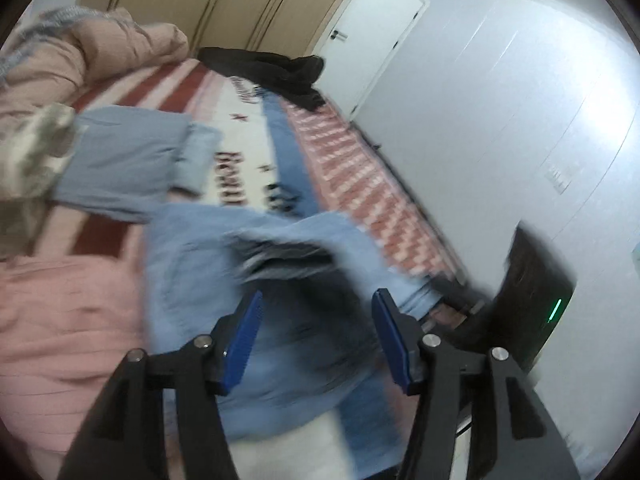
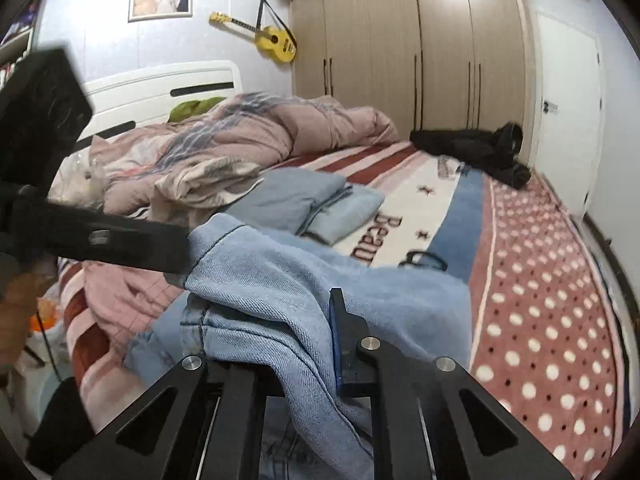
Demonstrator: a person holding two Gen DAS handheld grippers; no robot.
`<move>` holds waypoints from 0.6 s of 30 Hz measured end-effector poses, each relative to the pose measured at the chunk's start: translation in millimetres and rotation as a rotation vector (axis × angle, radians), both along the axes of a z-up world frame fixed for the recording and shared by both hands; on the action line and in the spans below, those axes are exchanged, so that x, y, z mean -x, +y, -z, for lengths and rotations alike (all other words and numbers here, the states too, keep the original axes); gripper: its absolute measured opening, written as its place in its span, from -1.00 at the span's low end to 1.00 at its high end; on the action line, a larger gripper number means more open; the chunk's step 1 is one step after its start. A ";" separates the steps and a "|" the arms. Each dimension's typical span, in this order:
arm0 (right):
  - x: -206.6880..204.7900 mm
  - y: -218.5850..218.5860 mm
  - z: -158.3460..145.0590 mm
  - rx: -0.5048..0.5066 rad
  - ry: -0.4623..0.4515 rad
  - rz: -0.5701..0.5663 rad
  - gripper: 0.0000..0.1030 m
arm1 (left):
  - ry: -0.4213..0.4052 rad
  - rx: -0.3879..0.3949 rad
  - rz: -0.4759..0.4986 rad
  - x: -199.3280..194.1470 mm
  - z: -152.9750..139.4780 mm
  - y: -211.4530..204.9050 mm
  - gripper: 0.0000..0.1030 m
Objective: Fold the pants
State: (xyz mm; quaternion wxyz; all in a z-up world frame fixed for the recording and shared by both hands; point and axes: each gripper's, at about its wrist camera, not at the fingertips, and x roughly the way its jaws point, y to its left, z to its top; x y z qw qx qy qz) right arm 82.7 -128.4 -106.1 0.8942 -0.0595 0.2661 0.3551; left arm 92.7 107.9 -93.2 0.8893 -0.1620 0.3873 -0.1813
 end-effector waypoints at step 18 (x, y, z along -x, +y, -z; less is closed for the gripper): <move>-3.9 6.5 9.8 0.016 0.072 -0.029 -0.91 | 0.067 -0.417 0.064 38.4 76.3 -20.5 -0.67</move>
